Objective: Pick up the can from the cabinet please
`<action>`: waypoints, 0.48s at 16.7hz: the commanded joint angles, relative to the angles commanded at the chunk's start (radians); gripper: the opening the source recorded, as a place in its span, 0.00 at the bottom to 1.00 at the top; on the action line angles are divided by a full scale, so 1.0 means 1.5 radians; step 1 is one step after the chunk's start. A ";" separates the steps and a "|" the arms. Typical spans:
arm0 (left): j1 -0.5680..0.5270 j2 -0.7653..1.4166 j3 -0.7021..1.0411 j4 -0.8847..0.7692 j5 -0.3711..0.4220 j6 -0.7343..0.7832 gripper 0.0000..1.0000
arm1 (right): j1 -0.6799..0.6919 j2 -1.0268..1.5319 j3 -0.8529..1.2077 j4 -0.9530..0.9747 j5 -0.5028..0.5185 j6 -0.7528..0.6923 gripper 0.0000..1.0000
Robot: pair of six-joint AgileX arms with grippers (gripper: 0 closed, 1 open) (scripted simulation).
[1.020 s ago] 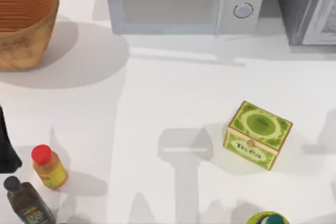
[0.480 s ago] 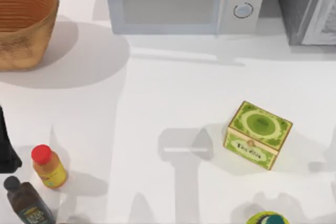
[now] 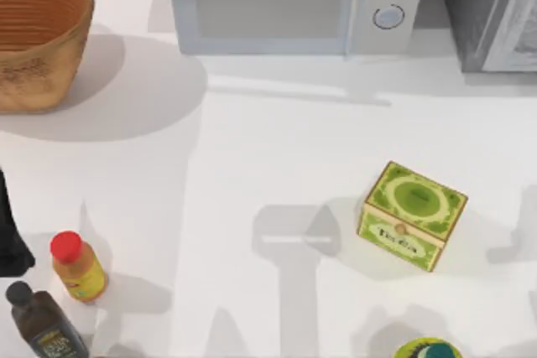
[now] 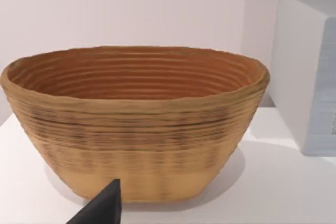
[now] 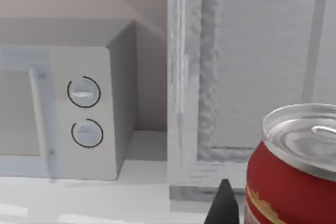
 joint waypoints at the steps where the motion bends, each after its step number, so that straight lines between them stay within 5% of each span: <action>1: 0.000 0.000 0.000 0.000 0.000 0.000 1.00 | -0.005 0.042 0.015 0.037 -0.021 0.001 0.00; 8: 0.000 0.000 0.000 0.000 0.000 0.000 1.00 | -0.057 0.491 0.144 0.377 -0.220 0.011 0.00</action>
